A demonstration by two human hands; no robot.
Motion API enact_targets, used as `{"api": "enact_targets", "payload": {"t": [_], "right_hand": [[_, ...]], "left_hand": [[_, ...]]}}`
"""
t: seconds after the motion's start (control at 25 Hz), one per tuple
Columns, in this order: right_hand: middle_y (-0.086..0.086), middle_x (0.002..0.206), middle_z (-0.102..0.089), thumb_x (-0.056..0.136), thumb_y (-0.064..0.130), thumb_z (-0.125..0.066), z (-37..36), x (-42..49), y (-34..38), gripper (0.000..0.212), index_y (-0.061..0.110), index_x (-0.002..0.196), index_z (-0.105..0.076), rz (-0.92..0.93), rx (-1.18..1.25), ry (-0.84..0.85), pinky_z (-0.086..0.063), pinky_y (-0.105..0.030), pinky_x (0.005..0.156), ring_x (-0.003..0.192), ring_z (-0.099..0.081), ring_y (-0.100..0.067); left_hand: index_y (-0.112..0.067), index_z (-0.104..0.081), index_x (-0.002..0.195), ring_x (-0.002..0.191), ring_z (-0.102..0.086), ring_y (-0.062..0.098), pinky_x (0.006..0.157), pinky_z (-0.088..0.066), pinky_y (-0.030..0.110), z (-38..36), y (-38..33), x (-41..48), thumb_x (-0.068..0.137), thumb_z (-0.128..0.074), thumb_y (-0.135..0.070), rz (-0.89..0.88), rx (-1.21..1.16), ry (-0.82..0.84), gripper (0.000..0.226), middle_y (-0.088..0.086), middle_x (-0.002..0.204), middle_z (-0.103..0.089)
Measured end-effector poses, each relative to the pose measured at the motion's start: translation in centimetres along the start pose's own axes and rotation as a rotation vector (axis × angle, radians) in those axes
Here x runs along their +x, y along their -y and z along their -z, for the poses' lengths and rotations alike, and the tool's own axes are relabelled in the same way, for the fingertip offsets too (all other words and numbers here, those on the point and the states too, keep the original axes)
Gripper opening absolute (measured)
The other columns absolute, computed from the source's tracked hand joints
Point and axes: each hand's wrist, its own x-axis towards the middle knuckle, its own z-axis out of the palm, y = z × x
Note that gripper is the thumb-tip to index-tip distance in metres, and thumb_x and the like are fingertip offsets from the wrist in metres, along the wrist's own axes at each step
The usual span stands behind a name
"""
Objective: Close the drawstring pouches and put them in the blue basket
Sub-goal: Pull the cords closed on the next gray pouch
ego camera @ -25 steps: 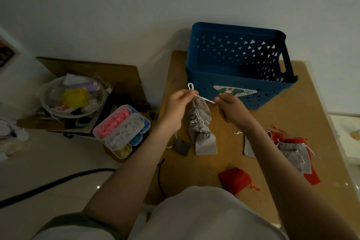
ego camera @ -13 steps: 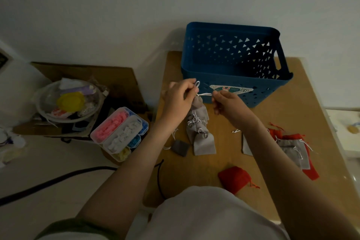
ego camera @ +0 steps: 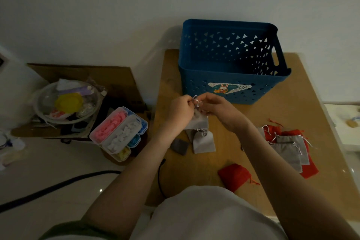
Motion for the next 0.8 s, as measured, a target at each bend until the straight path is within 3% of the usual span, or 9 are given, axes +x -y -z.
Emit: {"api": "enact_targets", "payload": {"t": [0.16, 0.28, 0.44, 0.6, 0.72, 0.8], "right_hand": [[-0.008, 0.091, -0.059, 0.092, -0.005, -0.051, -0.8, -0.3, 0.2, 0.014, 0.000, 0.104, -0.057, 0.170, -0.122, -0.044, -0.045, -0.017, 0.075, 0.085, -0.055, -0.010], [-0.004, 0.082, -0.056, 0.091, -0.004, -0.053, -1.2, 0.1, 0.1, 0.018, 0.001, 0.108, -0.049, 0.168, -0.171, -0.140, -0.043, -0.021, 0.071, 0.077, -0.053, -0.010], [-0.004, 0.086, -0.061, 0.093, 0.003, -0.054, -1.0, 0.2, 0.2, 0.030, 0.011, 0.122, -0.051, 0.114, -0.291, -0.179, -0.047, -0.019, 0.075, 0.082, -0.058, -0.012], [-0.011, 0.093, -0.067, 0.091, 0.008, -0.061, -0.8, 0.5, 0.0, 0.018, 0.010, 0.108, -0.060, 0.075, -0.353, -0.209, -0.050, -0.036, 0.082, 0.090, -0.063, -0.023], [-0.008, 0.089, -0.068, 0.087, 0.010, -0.067, -0.9, 0.5, 0.1, 0.009, 0.011, 0.094, -0.061, 0.101, -0.376, -0.277, -0.051, -0.026, 0.075, 0.085, -0.064, -0.018], [-0.004, 0.084, -0.067, 0.086, 0.009, -0.066, -1.1, 0.5, 0.2, 0.009, 0.014, 0.088, -0.059, 0.160, -0.437, -0.318, -0.048, -0.018, 0.068, 0.080, -0.063, -0.014]], "left_hand": [[-0.014, -0.064, 0.107, 0.059, -0.055, 0.006, 0.051, -0.044, 0.014, 0.3, -0.3, -0.3, 0.100, -0.043, -0.016, 0.105, -0.321, 0.062, 0.022, -0.003, 0.081, -0.060], [-0.014, -0.065, 0.107, 0.056, -0.054, 0.004, 0.053, -0.043, 0.014, 0.2, -0.2, -0.6, 0.099, -0.045, -0.015, 0.064, -0.331, 0.076, 0.021, -0.004, 0.073, -0.059], [-0.012, -0.063, 0.108, 0.055, -0.055, 0.003, 0.051, -0.043, 0.010, 0.3, 0.0, -0.8, 0.100, -0.044, -0.016, 0.022, -0.314, 0.113, 0.021, -0.005, 0.073, -0.058], [-0.013, -0.060, 0.109, 0.056, -0.055, -0.001, 0.051, -0.041, 0.007, 0.7, 0.2, -1.1, 0.101, -0.039, -0.016, -0.037, -0.285, 0.156, 0.023, -0.003, 0.076, -0.059], [-0.011, -0.059, 0.113, 0.064, -0.055, 0.005, 0.060, -0.043, 0.014, 0.7, 0.4, -1.1, 0.103, -0.036, -0.018, -0.057, -0.265, 0.184, 0.027, 0.002, 0.081, -0.060], [-0.007, -0.059, 0.108, 0.060, -0.055, 0.006, 0.054, -0.041, 0.011, 0.6, 0.0, -1.1, 0.103, -0.036, -0.022, -0.059, -0.244, 0.137, 0.028, 0.002, 0.074, -0.057]]}}
